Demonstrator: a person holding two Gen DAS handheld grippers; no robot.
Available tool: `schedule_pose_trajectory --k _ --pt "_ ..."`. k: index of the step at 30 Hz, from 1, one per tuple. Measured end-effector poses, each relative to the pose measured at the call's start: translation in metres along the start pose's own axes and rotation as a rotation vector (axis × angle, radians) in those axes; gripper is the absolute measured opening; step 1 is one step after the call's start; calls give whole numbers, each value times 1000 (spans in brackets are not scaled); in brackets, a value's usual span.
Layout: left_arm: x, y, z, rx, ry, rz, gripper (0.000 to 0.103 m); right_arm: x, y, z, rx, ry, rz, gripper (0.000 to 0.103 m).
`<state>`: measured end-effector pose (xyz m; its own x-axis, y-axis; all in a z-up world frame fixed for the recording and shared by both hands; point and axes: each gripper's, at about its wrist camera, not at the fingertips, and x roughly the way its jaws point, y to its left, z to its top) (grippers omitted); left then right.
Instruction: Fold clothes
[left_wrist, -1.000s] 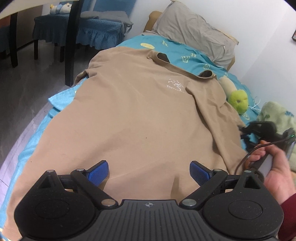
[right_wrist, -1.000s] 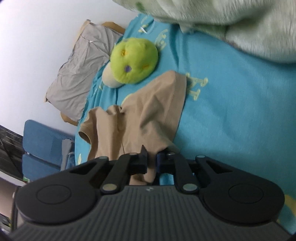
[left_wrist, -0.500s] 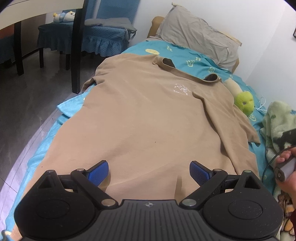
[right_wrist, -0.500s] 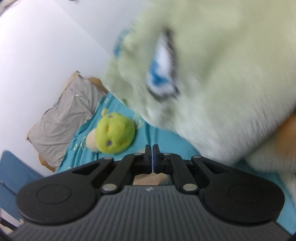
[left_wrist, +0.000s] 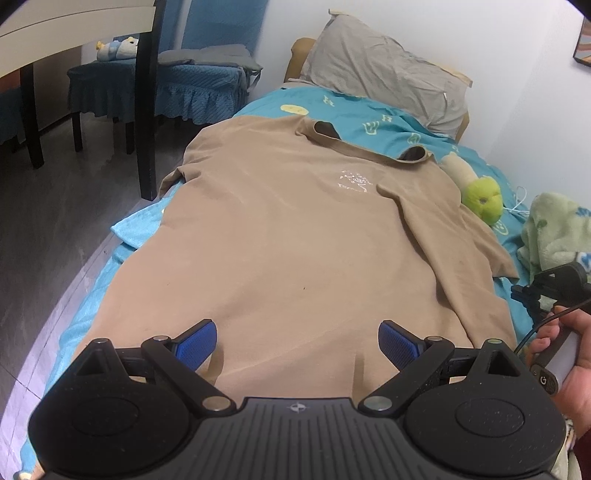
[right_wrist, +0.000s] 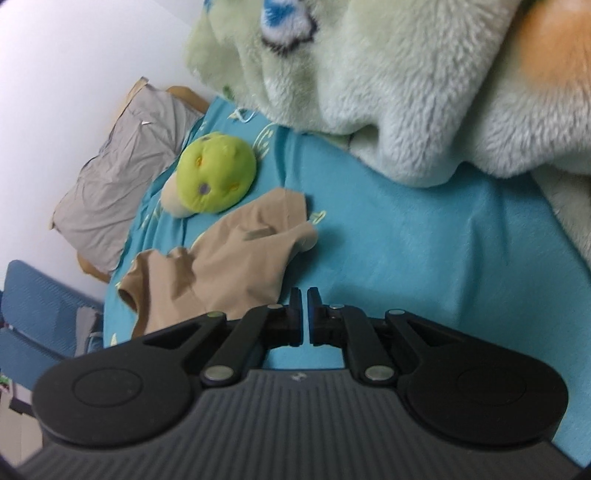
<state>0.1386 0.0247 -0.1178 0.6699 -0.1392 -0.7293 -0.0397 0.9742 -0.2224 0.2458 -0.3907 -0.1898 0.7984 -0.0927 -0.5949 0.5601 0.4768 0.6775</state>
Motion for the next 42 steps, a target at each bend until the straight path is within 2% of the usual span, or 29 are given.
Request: schedule_pose_trajectory --k 3,4,6,7,8,31,42 --pt "0 1 0 -7 1 0 96 0 -3 -5 4 34 21 9" --pt "0 2 0 -8 2 -1 96 0 -3 -5 6 47 30 13" --pt "0 2 0 -8 1 1 96 1 -4 -7 14 55 44 52" --pt "-1 2 0 -7 0 2 96 0 -4 -9 22 44 58 84" --pt "-1 2 0 -6 0 3 96 -1 -4 -10 27 30 72 89" --pt "8 3 1 9 27 -5 99 8 -7 -14 100 -7 151 89" --pt "5 4 2 -13 23 -19 99 11 -21 -10 282 -13 288 87"
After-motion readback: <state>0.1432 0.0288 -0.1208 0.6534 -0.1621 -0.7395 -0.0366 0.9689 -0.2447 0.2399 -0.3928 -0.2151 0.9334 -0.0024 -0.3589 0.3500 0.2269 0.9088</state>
